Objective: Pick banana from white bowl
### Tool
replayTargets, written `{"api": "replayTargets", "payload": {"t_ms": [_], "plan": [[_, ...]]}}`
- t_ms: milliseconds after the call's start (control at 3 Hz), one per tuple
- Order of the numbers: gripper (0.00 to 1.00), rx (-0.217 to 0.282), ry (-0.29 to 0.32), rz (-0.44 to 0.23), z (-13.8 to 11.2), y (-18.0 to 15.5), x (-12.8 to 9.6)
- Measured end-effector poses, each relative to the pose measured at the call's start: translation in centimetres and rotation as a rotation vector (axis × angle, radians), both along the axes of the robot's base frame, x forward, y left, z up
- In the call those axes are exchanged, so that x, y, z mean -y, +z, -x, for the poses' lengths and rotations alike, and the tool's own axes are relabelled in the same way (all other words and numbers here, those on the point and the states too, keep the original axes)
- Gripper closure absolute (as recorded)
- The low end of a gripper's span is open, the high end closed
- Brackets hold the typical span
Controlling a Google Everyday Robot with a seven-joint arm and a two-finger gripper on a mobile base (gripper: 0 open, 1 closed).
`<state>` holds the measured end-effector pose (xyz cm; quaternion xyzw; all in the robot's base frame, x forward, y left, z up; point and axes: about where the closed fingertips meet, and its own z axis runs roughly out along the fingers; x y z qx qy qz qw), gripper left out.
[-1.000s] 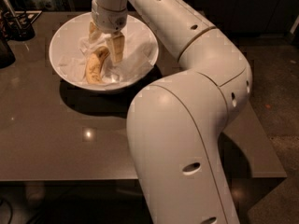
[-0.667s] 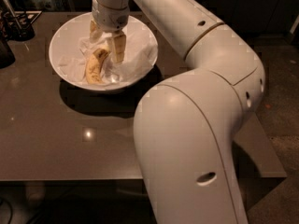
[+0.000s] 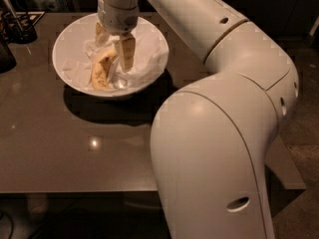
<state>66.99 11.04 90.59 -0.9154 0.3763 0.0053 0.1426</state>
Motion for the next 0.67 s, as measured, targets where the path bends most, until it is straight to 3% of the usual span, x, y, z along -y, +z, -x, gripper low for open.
{"api": "replayTargets", "payload": {"t_ms": [667], "plan": [[0.29,-0.014,0.009,0.014,0.08,-1.14,-1.34]]}}
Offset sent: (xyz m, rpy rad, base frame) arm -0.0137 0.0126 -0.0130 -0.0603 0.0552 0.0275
